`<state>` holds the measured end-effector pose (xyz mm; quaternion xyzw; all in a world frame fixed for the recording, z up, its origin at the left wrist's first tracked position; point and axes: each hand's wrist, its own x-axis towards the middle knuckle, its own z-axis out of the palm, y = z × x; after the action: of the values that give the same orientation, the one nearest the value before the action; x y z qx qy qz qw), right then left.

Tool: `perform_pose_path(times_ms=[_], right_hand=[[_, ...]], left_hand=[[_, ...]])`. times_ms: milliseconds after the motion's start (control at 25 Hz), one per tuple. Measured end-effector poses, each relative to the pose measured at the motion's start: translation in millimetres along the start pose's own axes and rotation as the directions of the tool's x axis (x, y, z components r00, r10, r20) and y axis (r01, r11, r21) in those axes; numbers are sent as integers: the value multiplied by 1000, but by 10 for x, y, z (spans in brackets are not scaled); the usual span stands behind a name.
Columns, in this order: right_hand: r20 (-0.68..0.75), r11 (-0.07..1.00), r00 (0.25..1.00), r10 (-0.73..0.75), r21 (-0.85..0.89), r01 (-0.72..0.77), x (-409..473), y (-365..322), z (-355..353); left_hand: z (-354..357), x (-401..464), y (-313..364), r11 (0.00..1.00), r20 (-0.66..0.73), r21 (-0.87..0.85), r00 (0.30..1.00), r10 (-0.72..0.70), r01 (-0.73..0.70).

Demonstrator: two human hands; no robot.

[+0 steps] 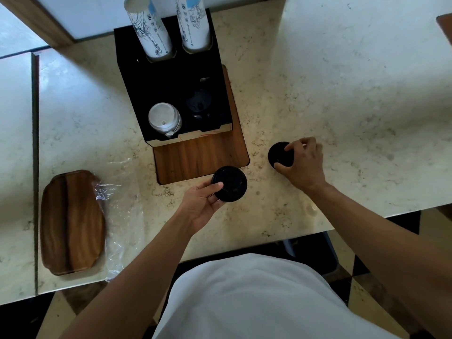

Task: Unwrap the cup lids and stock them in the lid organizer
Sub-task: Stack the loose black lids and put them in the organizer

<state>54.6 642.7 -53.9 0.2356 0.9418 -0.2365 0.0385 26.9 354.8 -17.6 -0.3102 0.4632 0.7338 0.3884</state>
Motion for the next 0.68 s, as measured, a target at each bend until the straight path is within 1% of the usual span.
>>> perform_pose_path(times_ms=[120,240,280,320,360,440,480,560,680], right_hand=[[82,998,996,20,-62,-15,27,23,27],[74,995,997,2,-99,5,19,17,47],[55,998,998,-11,-63,14,-3,0,50],[42,999,999,-34,14,33,-35,-24,53],[41,990,997,-69,128,63,-76,-63,57],[80,915,983,-167,383,124,-186,-187,40],[117,867,966,-229,476,148,-244,-266,22],[197,806,921,-337,566,174,-365,-443,-13],[242,798,871,-428,553,238,-503,-652,-29]], left_hand=[[-1,4,-14,1000,0,-3,1000,-6,6],[-22,9,-8,1000,-7,-3,1000,-2,2],[-30,6,-3,1000,-13,-4,1000,0,-1],[-37,3,-1,1000,-20,0,1000,4,-4],[-44,0,2,1000,-27,10,1000,8,-8],[-57,-13,6,999,-34,31,999,17,-16],[-68,-19,11,999,-31,36,999,22,-21],[-105,-31,19,999,-4,40,1000,29,-29],[-163,-56,29,999,40,34,998,39,-40]])
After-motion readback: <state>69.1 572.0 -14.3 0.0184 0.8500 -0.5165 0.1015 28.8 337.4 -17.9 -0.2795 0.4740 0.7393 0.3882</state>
